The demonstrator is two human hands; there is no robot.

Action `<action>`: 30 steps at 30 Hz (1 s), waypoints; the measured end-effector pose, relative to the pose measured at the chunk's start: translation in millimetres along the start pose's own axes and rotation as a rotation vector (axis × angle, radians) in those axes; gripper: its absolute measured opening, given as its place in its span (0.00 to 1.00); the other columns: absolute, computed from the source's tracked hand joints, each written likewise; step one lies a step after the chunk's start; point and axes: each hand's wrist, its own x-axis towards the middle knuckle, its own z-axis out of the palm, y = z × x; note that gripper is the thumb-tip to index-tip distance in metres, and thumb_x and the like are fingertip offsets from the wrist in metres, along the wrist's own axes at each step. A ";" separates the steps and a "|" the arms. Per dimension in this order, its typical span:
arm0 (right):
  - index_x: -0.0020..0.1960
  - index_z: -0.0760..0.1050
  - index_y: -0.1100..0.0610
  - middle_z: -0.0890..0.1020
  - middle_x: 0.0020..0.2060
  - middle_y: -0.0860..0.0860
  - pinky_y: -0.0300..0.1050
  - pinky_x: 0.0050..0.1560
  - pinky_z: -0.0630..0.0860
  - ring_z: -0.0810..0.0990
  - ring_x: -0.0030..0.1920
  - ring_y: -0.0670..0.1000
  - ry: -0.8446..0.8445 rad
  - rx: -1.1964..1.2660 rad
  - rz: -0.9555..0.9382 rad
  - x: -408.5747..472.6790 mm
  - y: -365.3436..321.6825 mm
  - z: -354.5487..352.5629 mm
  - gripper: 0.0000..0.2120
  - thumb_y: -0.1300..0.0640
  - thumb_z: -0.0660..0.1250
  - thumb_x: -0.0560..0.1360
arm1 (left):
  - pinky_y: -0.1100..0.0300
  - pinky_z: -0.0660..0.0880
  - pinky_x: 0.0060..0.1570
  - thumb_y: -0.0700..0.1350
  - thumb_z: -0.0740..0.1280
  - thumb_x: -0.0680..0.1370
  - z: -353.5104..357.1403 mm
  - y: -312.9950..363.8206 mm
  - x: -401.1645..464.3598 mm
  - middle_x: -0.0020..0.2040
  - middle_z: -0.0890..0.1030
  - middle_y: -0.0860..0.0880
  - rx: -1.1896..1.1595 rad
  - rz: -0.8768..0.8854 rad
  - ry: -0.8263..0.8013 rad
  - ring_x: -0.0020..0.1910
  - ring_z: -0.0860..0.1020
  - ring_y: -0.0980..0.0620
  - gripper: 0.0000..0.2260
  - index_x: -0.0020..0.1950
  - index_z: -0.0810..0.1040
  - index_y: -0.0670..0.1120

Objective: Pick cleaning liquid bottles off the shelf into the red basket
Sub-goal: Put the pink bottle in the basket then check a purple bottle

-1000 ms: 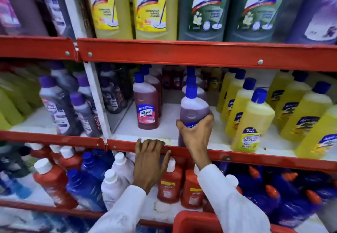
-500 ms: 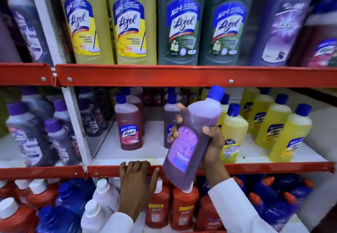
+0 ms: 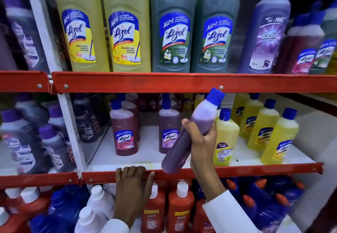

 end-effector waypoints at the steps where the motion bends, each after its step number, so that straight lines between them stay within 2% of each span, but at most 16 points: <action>1: 0.62 0.72 0.56 0.83 0.50 0.56 0.55 0.46 0.82 0.84 0.46 0.56 0.045 -0.092 -0.028 1.3 4.3 1.4 0.36 0.47 0.78 0.57 | 0.42 0.68 0.58 0.59 0.62 0.77 0.0 0.1 -0.5 0.41 0.81 0.50 -0.005 -0.006 0.001 0.46 0.76 0.44 0.12 0.46 0.79 0.53; 3: 0.64 0.68 0.50 0.81 0.56 0.53 0.55 0.52 0.83 0.83 0.53 0.55 0.075 -0.258 -0.055 3.1 14.4 3.7 0.39 0.44 0.80 0.58 | 0.42 0.68 0.60 0.59 0.62 0.77 0.4 0.1 -0.5 0.42 0.81 0.51 -0.015 -0.013 -0.001 0.47 0.76 0.45 0.12 0.47 0.79 0.53; 5: 0.66 0.64 0.51 0.78 0.58 0.52 0.48 0.52 0.81 0.80 0.56 0.54 0.068 -0.377 -0.084 3.4 25.6 6.0 0.42 0.45 0.81 0.59 | 0.42 0.68 0.60 0.59 0.61 0.77 0.8 0.3 -0.4 0.42 0.81 0.51 -0.024 -0.018 -0.010 0.47 0.76 0.45 0.13 0.47 0.79 0.53; 9: 0.65 0.63 0.55 0.75 0.57 0.52 0.47 0.54 0.79 0.78 0.56 0.54 0.078 -0.472 -0.156 4.8 53.9 12.5 0.41 0.51 0.84 0.61 | 0.40 0.67 0.62 0.59 0.59 0.77 1.0 -0.6 0.6 0.42 0.81 0.50 -0.037 -0.027 -0.022 0.47 0.76 0.44 0.13 0.46 0.78 0.53; 15: 0.67 0.63 0.57 0.75 0.61 0.57 0.34 0.50 0.73 0.77 0.57 0.55 0.072 -0.554 -0.171 5.6 85.9 14.0 0.43 0.52 0.84 0.61 | 0.40 0.66 0.64 0.57 0.60 0.77 2.1 -0.1 1.6 0.42 0.81 0.50 -0.045 -0.041 -0.030 0.47 0.76 0.44 0.12 0.46 0.78 0.52; 20: 0.67 0.62 0.57 0.74 0.61 0.57 0.52 0.55 0.82 0.77 0.59 0.58 0.085 -0.640 -0.168 10.4 96.5 11.0 0.44 0.48 0.84 0.60 | 0.40 0.63 0.68 0.57 0.60 0.77 6.7 -1.2 1.6 0.45 0.82 0.50 -0.053 -0.046 -0.026 0.50 0.76 0.45 0.12 0.48 0.78 0.52; 25: 0.68 0.63 0.58 0.74 0.62 0.56 0.51 0.56 0.83 0.77 0.61 0.57 0.038 -0.669 -0.139 12.5 94.2 8.0 0.45 0.46 0.83 0.61 | 0.41 0.61 0.69 0.58 0.59 0.76 8.4 0.0 1.9 0.45 0.82 0.50 -0.049 -0.043 -0.020 0.50 0.77 0.45 0.13 0.49 0.79 0.52; 30: 0.73 0.61 0.57 0.73 0.68 0.55 0.52 0.63 0.79 0.74 0.67 0.55 -0.031 -0.692 -0.116 6.6 84.8 -16.7 0.49 0.40 0.81 0.62 | 0.39 0.62 0.70 0.59 0.61 0.76 4.8 3.0 -1.5 0.50 0.83 0.48 -0.035 -0.039 -0.013 0.55 0.77 0.43 0.17 0.55 0.79 0.50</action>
